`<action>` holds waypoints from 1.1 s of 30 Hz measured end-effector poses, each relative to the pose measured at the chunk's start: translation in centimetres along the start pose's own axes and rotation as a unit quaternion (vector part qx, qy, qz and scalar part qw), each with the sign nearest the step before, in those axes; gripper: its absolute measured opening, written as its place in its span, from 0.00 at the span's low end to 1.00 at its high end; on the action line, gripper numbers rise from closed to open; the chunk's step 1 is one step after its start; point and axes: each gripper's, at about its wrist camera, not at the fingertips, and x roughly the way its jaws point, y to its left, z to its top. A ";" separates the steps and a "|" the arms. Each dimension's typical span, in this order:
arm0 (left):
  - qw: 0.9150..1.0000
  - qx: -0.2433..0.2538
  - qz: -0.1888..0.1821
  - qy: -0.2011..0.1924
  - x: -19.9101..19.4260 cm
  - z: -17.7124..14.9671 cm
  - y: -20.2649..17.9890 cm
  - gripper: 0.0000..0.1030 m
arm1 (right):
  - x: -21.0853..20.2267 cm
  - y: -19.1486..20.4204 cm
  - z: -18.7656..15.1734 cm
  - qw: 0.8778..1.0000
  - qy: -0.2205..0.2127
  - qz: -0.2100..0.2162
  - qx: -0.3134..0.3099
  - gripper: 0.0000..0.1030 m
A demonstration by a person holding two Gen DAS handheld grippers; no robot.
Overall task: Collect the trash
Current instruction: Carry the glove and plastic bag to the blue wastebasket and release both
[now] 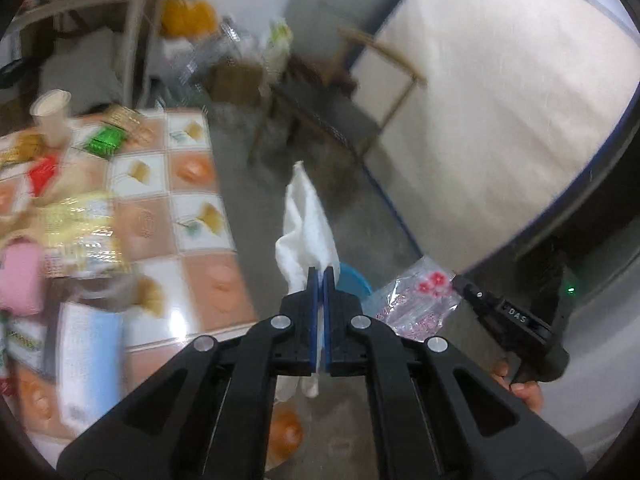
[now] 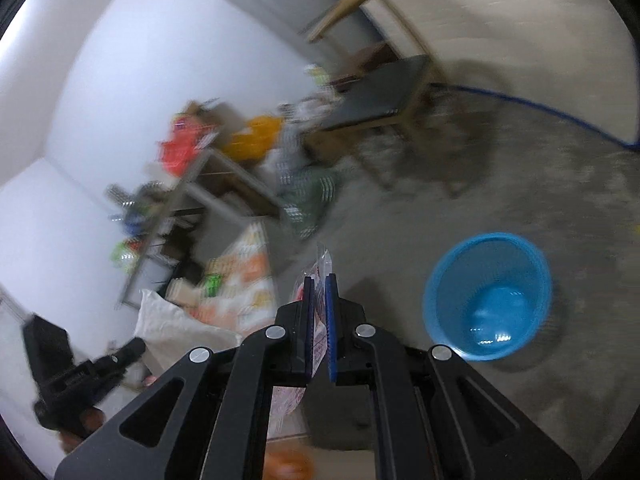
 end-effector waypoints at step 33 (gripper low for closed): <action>0.987 0.156 -0.001 -0.024 5.5 -0.8 -5.0 0.75 | 5.8 -5.8 0.6 0.977 0.017 -0.192 -0.087 0.80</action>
